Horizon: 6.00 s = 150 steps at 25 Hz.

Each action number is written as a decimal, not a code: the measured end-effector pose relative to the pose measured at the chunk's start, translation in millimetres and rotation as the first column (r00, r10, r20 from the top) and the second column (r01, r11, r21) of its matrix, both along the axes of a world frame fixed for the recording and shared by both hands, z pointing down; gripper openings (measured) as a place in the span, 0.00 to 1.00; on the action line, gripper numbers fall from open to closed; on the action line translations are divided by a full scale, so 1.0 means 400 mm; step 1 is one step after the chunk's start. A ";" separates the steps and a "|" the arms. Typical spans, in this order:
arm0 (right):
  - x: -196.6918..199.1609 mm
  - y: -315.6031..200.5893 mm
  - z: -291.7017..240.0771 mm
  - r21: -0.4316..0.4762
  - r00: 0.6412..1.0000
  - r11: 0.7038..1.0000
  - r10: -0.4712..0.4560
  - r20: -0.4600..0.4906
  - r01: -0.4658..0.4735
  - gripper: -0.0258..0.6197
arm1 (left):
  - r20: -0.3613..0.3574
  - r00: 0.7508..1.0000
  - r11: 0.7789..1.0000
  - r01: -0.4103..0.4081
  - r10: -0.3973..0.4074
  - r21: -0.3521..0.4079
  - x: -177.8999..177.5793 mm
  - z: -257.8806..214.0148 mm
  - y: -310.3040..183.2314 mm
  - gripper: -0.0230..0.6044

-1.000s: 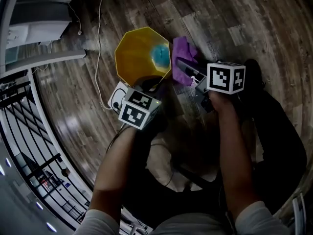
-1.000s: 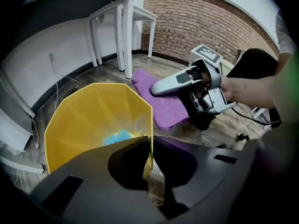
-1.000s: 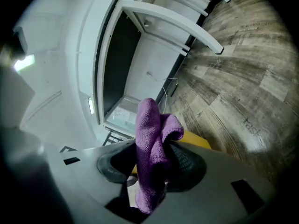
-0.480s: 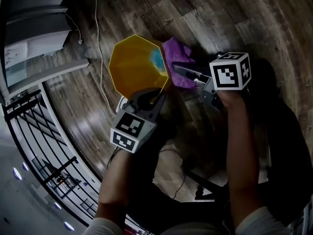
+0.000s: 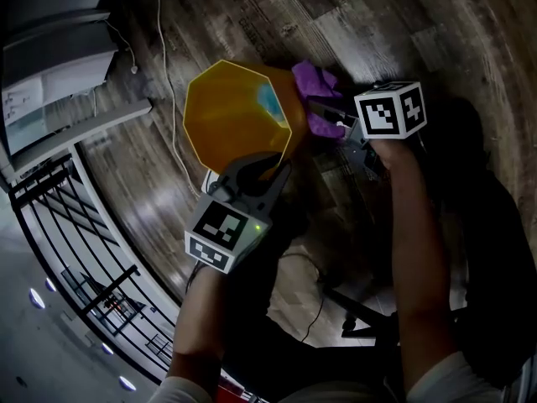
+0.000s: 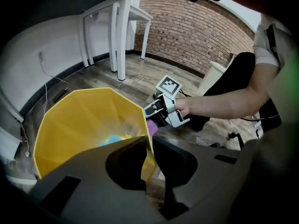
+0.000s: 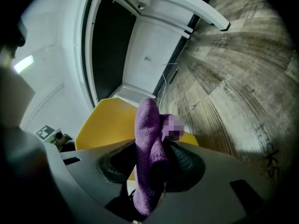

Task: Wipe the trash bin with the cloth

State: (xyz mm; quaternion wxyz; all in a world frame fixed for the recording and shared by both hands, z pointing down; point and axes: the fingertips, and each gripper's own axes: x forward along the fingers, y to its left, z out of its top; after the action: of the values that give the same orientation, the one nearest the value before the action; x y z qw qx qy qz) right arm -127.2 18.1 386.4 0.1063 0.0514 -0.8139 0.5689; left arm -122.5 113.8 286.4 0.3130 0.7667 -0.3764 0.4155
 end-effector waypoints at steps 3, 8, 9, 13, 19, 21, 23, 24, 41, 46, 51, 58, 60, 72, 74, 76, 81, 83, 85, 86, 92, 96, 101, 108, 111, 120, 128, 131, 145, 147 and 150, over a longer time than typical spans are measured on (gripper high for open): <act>-0.005 -0.003 0.057 -0.016 0.998 1.000 -0.023 -0.058 0.022 0.30 | -0.010 1.000 1.000 -0.008 0.008 -0.009 0.001 0.000 -0.001 0.08; -0.020 -0.015 0.141 -0.013 0.985 0.999 -0.045 -0.167 0.043 0.30 | -0.024 1.000 1.000 0.005 -0.006 -0.027 0.004 0.000 -0.004 0.09; -0.022 -0.017 0.155 -0.008 0.980 0.999 -0.044 -0.192 0.044 0.30 | -0.027 1.000 0.999 0.013 -0.014 -0.030 0.005 0.000 -0.006 0.09; -0.032 -0.020 0.222 0.007 0.948 0.999 -0.044 -0.315 0.049 0.30 | -0.035 0.999 0.999 0.035 -0.037 -0.040 0.006 0.001 -0.011 0.09; -0.036 -0.027 0.296 0.048 0.887 0.995 -0.052 -0.459 0.084 0.30 | -0.042 0.998 0.998 0.041 -0.043 -0.044 0.007 -0.002 -0.016 0.09; -0.034 -0.020 0.318 0.038 0.875 0.997 -0.047 -0.481 0.074 0.30 | -0.042 0.998 0.998 0.044 -0.046 -0.044 0.006 -0.001 -0.014 0.09; -0.028 -0.008 0.340 0.021 0.863 0.998 -0.044 -0.503 0.063 0.30 | -0.040 0.998 0.998 0.048 -0.050 -0.040 0.006 -0.002 -0.012 0.09; -0.024 -0.001 0.351 0.011 0.857 0.998 -0.044 -0.513 0.058 0.30 | -0.037 0.998 0.998 0.050 -0.051 -0.037 0.005 -0.002 -0.013 0.09; 0.049 0.048 0.172 -0.091 0.938 0.967 0.204 -0.282 -0.238 0.30 | -0.138 0.961 0.961 0.253 -0.238 0.107 -0.001 -0.053 -0.128 0.10; 0.053 0.023 0.043 -0.079 0.967 0.967 0.237 -0.089 -0.244 0.30 | 0.012 0.999 0.990 0.040 -0.042 0.138 -0.009 -0.078 -0.100 0.31; 0.073 -0.017 -0.131 -0.066 0.956 0.972 0.234 0.177 -0.225 0.30 | 0.057 0.996 0.995 -0.075 0.072 0.059 -0.022 -0.053 -0.046 0.36; 0.069 0.001 -0.313 -0.036 0.870 0.991 0.133 0.475 -0.132 0.30 | 0.169 0.977 0.991 -0.131 0.134 -0.027 -0.044 0.004 0.004 0.37; 0.063 0.014 -0.302 -0.044 0.871 0.993 0.115 0.477 -0.107 0.30 | 0.178 0.977 0.993 -0.113 0.119 -0.041 -0.038 0.024 0.004 0.36; -0.003 0.027 -0.126 -0.051 0.955 0.995 0.095 0.280 -0.084 0.30 | 0.187 0.975 0.993 -0.116 0.116 -0.012 -0.040 0.030 -0.001 0.08; -0.010 0.020 -0.095 -0.046 0.968 0.996 0.080 0.236 -0.072 0.30 | 0.182 0.976 0.993 -0.116 0.117 -0.015 -0.044 0.031 0.000 0.07; -0.013 0.016 -0.062 -0.031 0.981 0.998 0.059 0.182 -0.054 0.30 | 0.178 0.977 0.993 -0.118 0.119 -0.013 -0.042 0.028 -0.001 0.07; -0.029 0.002 0.021 -0.053 0.994 0.997 0.054 0.093 -0.049 0.30 | 0.163 0.980 0.994 -0.110 0.110 -0.009 -0.043 0.023 -0.003 0.07; -0.032 0.004 0.064 -0.076 0.997 0.995 0.062 0.052 -0.057 0.30 | 0.157 0.982 0.994 -0.105 0.106 -0.012 -0.043 0.023 -0.002 0.07; -0.033 0.005 0.106 -0.100 0.997 0.993 0.071 0.011 -0.070 0.30 | 0.152 0.983 0.994 -0.106 0.107 -0.014 -0.041 0.025 0.000 0.07; -0.033 0.006 0.128 -0.115 0.997 0.990 0.076 -0.009 -0.077 0.30 | 0.148 0.983 0.994 -0.107 0.108 -0.016 -0.040 0.026 0.001 0.07; -0.024 0.020 0.229 -0.131 0.989 0.989 0.057 -0.133 -0.074 0.30 | 0.131 0.981 0.989 -0.142 0.145 -0.030 -0.031 0.026 0.015 0.07; -0.017 0.035 0.280 -0.125 0.977 0.990 0.039 -0.208 -0.066 0.30 | 0.105 0.979 0.984 -0.168 0.173 -0.058 -0.028 0.029 0.044 0.07; -0.007 0.070 0.336 -0.114 0.955 0.993 0.004 -0.297 -0.039 0.30 | 0.093 0.974 0.976 -0.201 0.208 -0.082 -0.024 0.031 0.072 0.07; -0.006 0.087 0.402 -0.102 0.896 0.994 -0.010 -0.444 -0.039 0.30 | 0.080 0.978 0.979 -0.187 0.194 -0.084 -0.025 0.030 0.072 0.07; -0.009 0.084 0.402 -0.093 0.887 0.995 -0.006 -0.462 -0.042 0.30 | 0.086 0.980 0.982 -0.173 0.180 -0.081 -0.026 0.028 0.064 0.07; 0.006 0.062 0.300 -0.142 0.923 0.970 0.133 -0.360 -0.196 0.30 | 0.136 0.990 0.999 0.038 -0.038 0.002 -0.039 0.023 -0.040 0.07; -0.007 0.016 0.116 -0.140 0.962 0.962 0.208 -0.179 -0.234 0.30 | 0.025 0.992 0.988 0.123 -0.126 0.098 -0.014 -0.030 -0.125 0.23; -0.003 -0.011 0.038 -0.115 0.968 0.963 0.235 -0.089 -0.245 0.30 | 0.091 0.996 0.992 -0.032 0.021 0.120 0.001 -0.058 -0.107 0.37; 0.017 0.021 -0.303 -0.097 0.855 0.978 0.206 0.476 -0.182 0.30 | 0.302 0.945 0.991 -0.115 0.129 -0.063 -0.165 0.071 0.020 0.43; 0.020 0.034 -0.325 -0.078 0.854 0.983 0.183 0.487 -0.167 0.30 | 0.317 0.939 0.991 -0.119 0.135 -0.068 -0.148 0.068 0.026 0.37; 0.001 0.039 -0.313 -0.103 0.854 0.981 0.192 0.483 -0.163 0.30 | 0.338 0.927 0.987 -0.150 0.162 -0.062 -0.136 0.063 0.018 0.22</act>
State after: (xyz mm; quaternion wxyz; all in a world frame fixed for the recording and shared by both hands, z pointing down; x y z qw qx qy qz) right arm -126.7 33.8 261.1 -0.1554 -0.0231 -0.7889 0.5941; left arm -176.9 121.1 311.8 0.2225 0.7047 -0.3556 0.5722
